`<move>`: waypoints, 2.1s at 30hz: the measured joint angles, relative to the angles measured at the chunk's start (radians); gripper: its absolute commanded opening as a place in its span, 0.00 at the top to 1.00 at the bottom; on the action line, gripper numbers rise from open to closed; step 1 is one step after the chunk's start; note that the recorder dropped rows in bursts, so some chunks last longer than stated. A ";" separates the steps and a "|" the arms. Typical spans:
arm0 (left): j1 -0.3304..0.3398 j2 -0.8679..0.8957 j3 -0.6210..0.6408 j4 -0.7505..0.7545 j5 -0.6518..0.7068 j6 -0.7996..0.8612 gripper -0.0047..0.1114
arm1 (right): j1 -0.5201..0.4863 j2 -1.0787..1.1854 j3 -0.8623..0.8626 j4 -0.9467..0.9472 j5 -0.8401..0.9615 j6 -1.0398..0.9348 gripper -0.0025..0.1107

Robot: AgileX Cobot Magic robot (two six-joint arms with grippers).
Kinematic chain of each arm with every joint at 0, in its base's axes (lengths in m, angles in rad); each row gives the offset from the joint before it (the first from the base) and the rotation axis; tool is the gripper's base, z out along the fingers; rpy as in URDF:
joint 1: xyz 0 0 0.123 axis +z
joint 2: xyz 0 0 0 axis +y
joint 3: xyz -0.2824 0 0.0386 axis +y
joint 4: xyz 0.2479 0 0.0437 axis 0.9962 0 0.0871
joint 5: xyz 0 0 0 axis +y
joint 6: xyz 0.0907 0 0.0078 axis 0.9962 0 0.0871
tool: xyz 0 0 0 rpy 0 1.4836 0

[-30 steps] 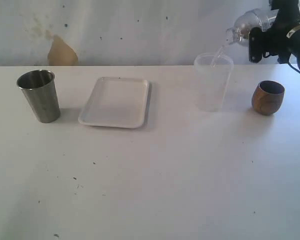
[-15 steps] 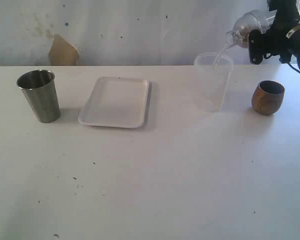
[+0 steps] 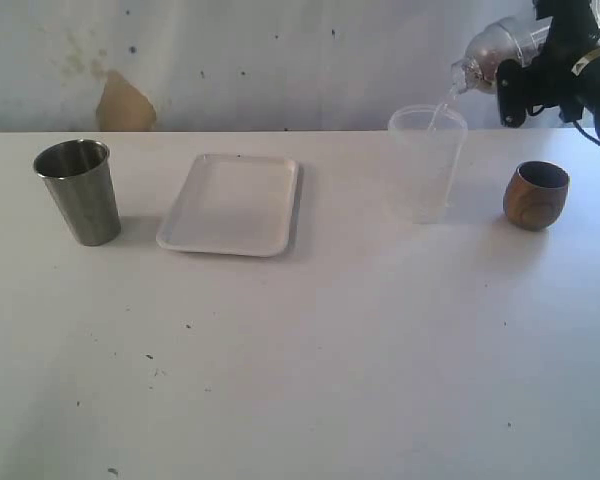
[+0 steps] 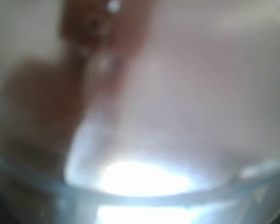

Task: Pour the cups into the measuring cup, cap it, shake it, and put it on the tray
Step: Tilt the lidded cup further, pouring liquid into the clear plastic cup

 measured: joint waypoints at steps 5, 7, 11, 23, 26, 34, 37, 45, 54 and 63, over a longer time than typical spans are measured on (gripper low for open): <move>0.000 0.000 0.000 0.000 0.000 0.000 0.96 | 0.000 0.000 0.000 -0.002 -0.004 -0.063 0.98; 0.000 0.000 0.000 0.000 0.000 0.000 0.96 | 0.000 0.000 0.000 -0.002 -0.004 -0.073 0.98; 0.000 0.000 0.000 0.000 0.000 0.000 0.96 | 0.000 0.000 0.000 -0.002 -0.004 -0.077 0.98; 0.000 0.000 0.000 0.000 0.000 0.000 0.96 | 0.000 0.000 0.000 -0.002 -0.008 -0.077 0.98; 0.000 0.000 0.000 0.000 0.000 0.000 0.96 | 0.000 0.000 0.000 -0.002 -0.008 -0.077 0.98; 0.000 0.000 0.000 0.000 0.000 0.000 0.96 | 0.000 0.000 0.000 -0.002 -0.015 -0.084 0.98; 0.000 0.000 0.000 0.000 0.000 0.000 0.96 | 0.000 0.000 0.000 -0.002 -0.023 -0.084 0.98; 0.000 0.000 0.000 0.000 0.000 0.000 0.96 | 0.000 0.000 0.000 -0.002 -0.023 -0.085 0.98; 0.000 0.000 0.000 0.000 0.000 0.000 0.96 | 0.000 0.000 0.000 -0.002 -0.023 -0.085 0.98; 0.000 0.000 0.000 0.000 0.000 0.000 0.96 | 0.000 0.000 0.000 -0.002 -0.028 -0.085 0.98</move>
